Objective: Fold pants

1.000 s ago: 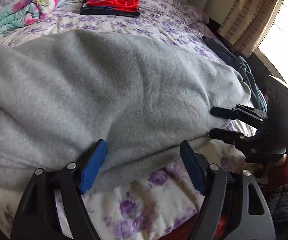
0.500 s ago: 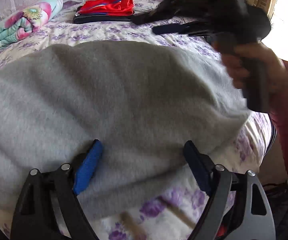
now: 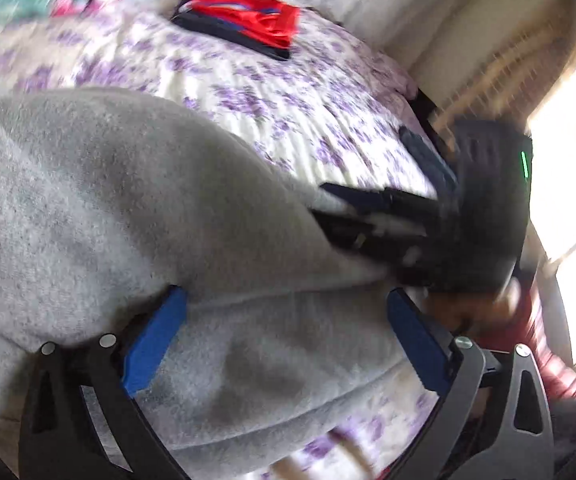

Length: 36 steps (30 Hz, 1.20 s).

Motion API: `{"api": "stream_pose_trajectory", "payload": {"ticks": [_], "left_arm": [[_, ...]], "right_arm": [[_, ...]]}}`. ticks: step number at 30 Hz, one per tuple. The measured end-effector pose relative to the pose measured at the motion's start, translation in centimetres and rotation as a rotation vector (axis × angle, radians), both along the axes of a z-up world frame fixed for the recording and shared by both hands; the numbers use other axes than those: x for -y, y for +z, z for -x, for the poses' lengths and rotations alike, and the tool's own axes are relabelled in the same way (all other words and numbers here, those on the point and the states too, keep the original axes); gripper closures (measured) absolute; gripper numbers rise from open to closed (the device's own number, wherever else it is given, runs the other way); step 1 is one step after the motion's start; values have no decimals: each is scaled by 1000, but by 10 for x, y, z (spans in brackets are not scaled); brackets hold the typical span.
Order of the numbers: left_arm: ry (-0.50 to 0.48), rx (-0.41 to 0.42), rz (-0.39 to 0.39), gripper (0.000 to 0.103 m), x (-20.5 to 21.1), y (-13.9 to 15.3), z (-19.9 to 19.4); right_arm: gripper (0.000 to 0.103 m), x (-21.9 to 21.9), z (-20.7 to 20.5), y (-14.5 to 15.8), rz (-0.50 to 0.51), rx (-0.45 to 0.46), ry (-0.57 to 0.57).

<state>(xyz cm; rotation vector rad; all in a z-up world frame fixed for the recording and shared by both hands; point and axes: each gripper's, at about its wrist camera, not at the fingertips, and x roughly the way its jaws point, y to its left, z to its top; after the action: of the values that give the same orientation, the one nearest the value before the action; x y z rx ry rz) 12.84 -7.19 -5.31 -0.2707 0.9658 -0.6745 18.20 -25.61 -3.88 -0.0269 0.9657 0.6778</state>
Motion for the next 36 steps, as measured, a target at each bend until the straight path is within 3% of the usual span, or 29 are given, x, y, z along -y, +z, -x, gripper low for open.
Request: {"api": "stream_pose_trajectory", "payload": {"ticks": [1,6,11,13,14,16,18,23,25,30,32,36], "left_arm": [[-3,29,-33,6,3,-1,6],[24,112,-192,6,24,-3,22],[27,106,-145,6,13,-4,21],[24,108,-127,6,11,-4,21],[24,111,-124,6,11,-4,21],[24,114,-128,6,12,-5,20],[22,116,-129,5,14,-5,20],[24,120,-125,5,14,-4,22],[26,123,-130,5,15,-4,23],[27,125,-142,5,16,-4,25],[26,119,-141,5,15,-3,26],[63,65,-81,6,-6,11,29]], "right_arm": [[34,4,-8,3,-51,-54,16],[34,1,-59,11,-301,-273,82],[34,-29,-98,-11,-389,-501,125],[49,-40,-97,-20,-385,-529,138],[52,-46,-95,-24,-367,-523,145],[79,-50,-89,-25,-317,-463,133],[90,-51,-82,-20,-310,-390,127],[93,-58,-49,29,-253,-91,137],[97,-63,-59,35,-157,-8,102],[98,-70,-98,-28,-39,-139,16],[97,-65,-97,-19,-70,-127,-3],[94,-62,-71,22,-78,-3,12]]}}
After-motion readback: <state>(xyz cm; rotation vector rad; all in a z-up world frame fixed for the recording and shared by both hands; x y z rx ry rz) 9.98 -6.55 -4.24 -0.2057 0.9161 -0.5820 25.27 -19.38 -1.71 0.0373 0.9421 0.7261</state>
